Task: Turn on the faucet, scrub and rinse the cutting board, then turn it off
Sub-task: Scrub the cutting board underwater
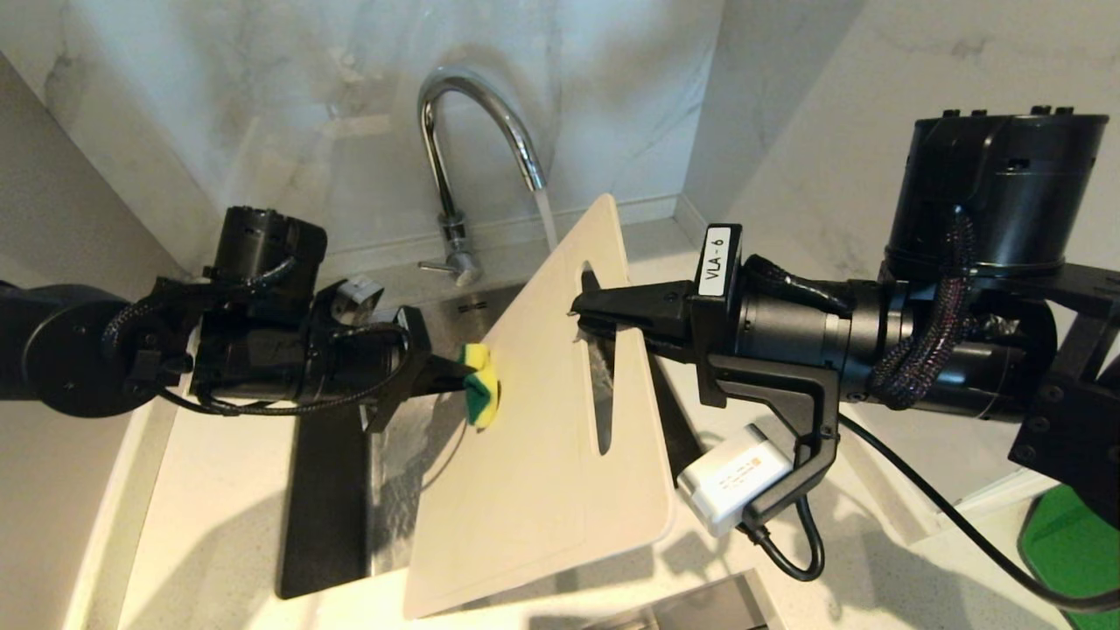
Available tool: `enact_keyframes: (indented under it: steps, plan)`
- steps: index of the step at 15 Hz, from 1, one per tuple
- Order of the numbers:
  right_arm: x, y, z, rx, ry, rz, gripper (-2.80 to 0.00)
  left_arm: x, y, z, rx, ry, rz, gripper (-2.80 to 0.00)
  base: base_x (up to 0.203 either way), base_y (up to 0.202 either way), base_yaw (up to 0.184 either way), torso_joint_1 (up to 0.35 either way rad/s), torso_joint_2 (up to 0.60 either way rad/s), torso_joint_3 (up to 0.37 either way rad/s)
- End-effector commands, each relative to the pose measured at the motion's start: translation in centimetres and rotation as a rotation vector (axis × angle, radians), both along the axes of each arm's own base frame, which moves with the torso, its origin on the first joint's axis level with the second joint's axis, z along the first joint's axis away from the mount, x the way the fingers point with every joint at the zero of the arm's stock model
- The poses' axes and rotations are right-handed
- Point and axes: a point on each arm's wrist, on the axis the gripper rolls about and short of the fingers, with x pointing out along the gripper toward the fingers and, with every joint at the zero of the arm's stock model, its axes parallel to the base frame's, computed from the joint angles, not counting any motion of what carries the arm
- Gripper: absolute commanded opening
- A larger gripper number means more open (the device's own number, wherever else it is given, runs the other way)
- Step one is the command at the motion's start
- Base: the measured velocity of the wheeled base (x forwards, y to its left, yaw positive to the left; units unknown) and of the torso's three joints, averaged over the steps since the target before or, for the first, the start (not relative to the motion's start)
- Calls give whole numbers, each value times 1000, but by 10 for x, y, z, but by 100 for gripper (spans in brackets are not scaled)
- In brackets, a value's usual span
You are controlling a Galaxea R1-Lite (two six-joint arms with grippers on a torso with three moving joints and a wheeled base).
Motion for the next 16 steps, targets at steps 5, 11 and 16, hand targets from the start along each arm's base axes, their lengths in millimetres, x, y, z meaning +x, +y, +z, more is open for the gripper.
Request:
enact_keyframes:
  steps: [5,11,16]
  plan:
    - [0,0,1,1,-4,1,-280,-11,38,-59,30,39,71,-280,0,0,0,0,0,0]
    - [-1,0,2,4,-9,0,-280,3,87,-78,25,75,137,-280,0,0,0,0,0,0]
    - [-1,-1,5,19,-12,-1,-280,6,95,-89,45,92,143,-280,0,0,0,0,0,0]
